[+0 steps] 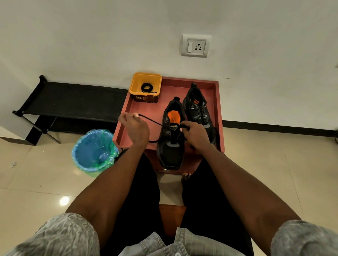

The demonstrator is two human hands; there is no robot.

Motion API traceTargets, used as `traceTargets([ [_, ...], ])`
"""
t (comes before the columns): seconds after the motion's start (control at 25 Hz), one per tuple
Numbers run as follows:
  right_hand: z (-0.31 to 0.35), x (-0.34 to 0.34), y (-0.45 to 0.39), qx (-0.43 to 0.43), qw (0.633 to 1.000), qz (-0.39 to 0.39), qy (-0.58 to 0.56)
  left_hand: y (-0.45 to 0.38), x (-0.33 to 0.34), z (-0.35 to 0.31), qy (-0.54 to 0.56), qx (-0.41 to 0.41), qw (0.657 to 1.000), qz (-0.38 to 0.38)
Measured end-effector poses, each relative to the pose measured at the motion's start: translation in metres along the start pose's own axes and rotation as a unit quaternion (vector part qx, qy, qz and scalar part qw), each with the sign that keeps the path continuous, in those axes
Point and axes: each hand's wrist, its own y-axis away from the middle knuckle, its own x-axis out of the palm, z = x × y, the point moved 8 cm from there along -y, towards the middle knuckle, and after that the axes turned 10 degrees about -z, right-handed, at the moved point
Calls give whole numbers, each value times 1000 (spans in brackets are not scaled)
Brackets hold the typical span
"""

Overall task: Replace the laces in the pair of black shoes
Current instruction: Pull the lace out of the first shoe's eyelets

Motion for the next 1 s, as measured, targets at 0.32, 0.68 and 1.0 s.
traceTargets([
  [0.32,5,2,0,-13,1000,2,9,70,60,-36,-186,298,895,276],
  [0.68,5,2,-1,-2,1000,-1,11,60,53,-32,-62,205,936,281],
  [1.0,3,4,1,20,1000,-1,-5,20,5,-15,-106,54,993,25],
])
